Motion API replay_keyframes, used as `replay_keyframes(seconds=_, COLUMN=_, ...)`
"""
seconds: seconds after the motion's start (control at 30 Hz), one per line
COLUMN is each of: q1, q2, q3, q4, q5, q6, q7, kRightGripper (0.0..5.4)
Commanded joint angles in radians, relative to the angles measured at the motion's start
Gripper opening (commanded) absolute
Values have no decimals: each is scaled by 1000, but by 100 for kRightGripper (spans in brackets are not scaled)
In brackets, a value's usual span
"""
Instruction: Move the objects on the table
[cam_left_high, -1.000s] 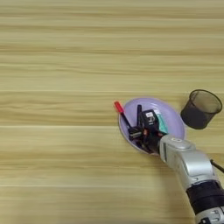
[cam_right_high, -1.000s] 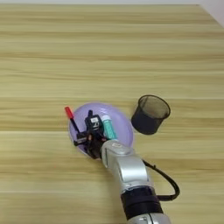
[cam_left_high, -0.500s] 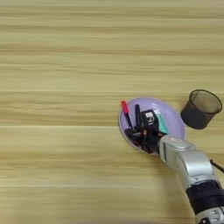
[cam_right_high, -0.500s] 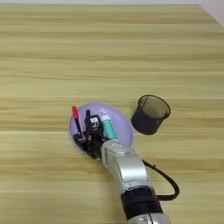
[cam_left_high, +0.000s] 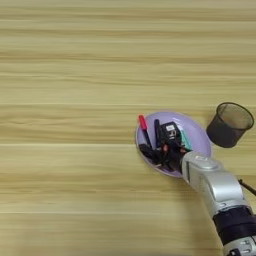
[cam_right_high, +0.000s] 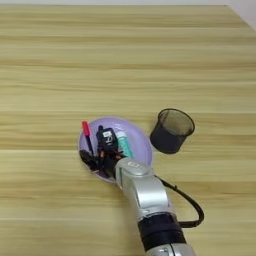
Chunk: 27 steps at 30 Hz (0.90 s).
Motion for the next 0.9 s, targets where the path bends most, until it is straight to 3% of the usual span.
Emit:
replay_keyframes(seconds=0.03, q1=-60, q2=-12, q3=-4, q4=-59, q5=0, q6=-45, q7=-10, kRightGripper=419)
replay_keyframes(seconds=0.47, q1=-59, q2=-14, q3=-7, q4=-73, q5=-3, q6=-68, q7=-15, kRightGripper=534)
replay_keyframes(seconds=0.9, q1=-58, q2=-15, q3=-12, q4=-82, q5=-10, q6=-78, q7=-21, kRightGripper=538)
